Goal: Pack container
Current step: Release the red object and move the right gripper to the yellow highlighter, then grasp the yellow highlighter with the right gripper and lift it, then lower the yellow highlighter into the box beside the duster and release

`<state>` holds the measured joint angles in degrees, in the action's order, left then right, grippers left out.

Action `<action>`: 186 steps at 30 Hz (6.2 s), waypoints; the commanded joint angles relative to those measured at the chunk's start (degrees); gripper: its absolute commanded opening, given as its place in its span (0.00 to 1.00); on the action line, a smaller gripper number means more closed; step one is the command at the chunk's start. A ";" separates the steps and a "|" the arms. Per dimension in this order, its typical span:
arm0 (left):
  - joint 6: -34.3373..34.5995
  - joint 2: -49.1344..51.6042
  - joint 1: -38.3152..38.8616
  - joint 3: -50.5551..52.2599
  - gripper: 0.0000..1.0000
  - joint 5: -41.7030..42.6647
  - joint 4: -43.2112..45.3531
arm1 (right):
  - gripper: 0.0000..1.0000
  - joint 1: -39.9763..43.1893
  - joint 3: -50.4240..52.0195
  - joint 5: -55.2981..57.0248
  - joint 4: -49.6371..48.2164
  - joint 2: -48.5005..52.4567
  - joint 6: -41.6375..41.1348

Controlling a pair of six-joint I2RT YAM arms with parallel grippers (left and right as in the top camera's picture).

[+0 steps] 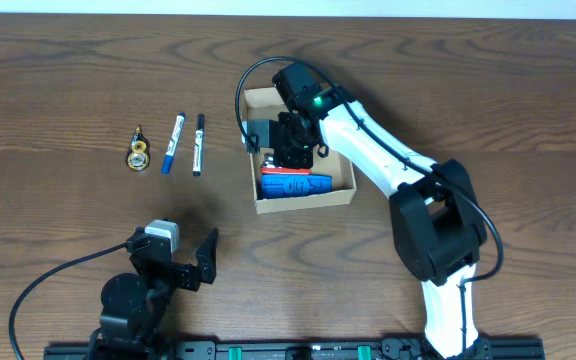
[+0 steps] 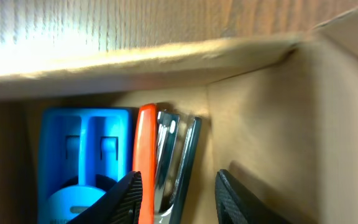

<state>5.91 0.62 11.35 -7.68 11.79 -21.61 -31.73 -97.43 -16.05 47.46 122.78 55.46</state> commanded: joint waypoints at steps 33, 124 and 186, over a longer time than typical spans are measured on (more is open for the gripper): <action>-0.81 -0.37 0.26 1.22 0.95 0.15 -0.02 | 0.99 27.52 2.32 17.94 16.48 -24.74 -71.71; -0.79 -0.37 0.28 1.22 0.95 0.15 -0.02 | 0.01 7.48 16.70 4.59 -2.29 -29.70 -60.08; -0.79 -0.37 0.28 1.22 0.95 0.15 -0.02 | 0.02 7.96 17.29 28.09 9.77 -28.89 -82.66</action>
<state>5.91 0.62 11.35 -7.68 11.79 -21.61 -24.82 -83.00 8.25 56.77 92.03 -25.45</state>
